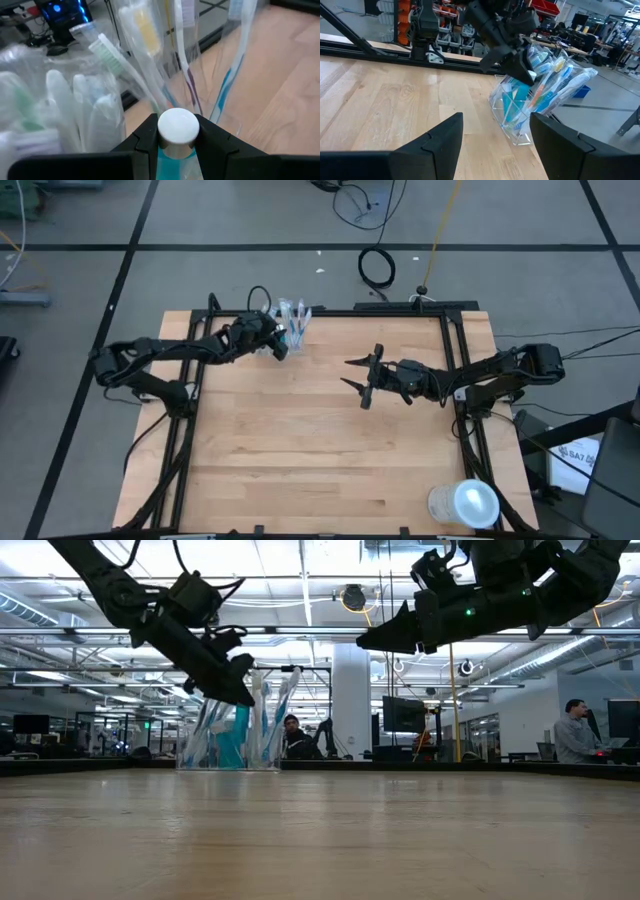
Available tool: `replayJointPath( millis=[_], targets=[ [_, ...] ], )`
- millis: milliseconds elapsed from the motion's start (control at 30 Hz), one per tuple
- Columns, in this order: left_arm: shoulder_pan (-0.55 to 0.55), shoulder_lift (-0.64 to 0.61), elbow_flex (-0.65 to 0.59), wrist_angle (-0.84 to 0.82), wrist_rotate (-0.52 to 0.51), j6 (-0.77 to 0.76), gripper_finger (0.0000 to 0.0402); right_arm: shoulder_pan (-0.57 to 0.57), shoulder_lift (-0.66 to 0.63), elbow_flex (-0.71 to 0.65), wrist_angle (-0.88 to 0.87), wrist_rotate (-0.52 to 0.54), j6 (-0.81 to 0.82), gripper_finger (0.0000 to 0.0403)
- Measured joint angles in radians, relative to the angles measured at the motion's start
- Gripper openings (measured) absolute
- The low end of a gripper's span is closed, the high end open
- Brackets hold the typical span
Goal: Pick & Place toothbrushing station
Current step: Put the small blue bottle into the transparent organizer, then return to Home Position
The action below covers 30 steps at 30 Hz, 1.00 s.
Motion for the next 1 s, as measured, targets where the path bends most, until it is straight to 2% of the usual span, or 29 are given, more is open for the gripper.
replayJointPath(
  millis=[267, 767, 1000],
  targets=[
    [0.0, 0.046, 0.001, -0.022, 0.002, -0.033, 0.0104, 0.0, 0.0, 0.0, 0.0, 0.0, -0.03, 0.0224],
    [-0.005, 0.075, 0.001, -0.02, 0.002, -0.001, 0.0202, 0.0, 0.0, 0.0, 0.0, 0.0, -0.03, 0.0224],
    [-0.042, -0.079, 0.003, -0.069, 0.0, 0.039, 0.0218, 0.0, 0.0, 0.0, 0.0, 0.001, -0.03, 0.0224]
  ],
)
